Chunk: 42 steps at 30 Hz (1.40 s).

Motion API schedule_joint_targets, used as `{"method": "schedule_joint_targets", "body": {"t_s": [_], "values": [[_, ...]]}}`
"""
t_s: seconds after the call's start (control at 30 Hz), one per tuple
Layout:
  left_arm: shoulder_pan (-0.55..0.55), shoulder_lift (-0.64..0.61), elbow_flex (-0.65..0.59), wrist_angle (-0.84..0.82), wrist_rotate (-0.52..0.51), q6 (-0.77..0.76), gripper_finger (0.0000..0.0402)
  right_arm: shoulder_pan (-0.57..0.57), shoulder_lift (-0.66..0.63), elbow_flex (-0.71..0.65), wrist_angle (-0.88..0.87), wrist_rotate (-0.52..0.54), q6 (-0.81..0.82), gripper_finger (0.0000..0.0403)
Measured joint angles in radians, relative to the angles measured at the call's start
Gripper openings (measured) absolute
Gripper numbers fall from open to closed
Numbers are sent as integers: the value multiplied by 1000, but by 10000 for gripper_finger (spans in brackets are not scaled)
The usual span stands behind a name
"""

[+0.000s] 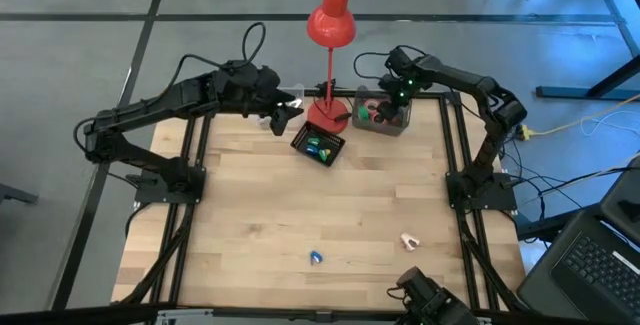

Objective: Pick and place Stapler, Stapler remover, tape
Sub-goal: Put the blue tape into the gray bin, then put the pink staple remover into the transparent bin

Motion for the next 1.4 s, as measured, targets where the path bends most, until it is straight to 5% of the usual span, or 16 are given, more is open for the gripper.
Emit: {"method": "schedule_joint_targets", "body": {"t_s": [0.3, 0.67, 0.87, 1.1, 1.4], "values": [[0, 0, 0, 1, -8, 0, 244, 0, -154, 0, -26, -3, 42, 274], [0, 0, 0, 30, -50, 0, 244, 99, -557, 0, -308, -125, 186, 275], [0, 0, 0, 30, -72, -1, 244, 328, -802, -44, -439, -125, 457, 275], [0, 14, 0, 30, -75, -4, 244, 661, -1066, -338, -340, -99, 918, 275], [-1, 31, 0, 30, -69, -51, 244, 1085, -1104, -667, -47, -179, 1316, 275]]}}
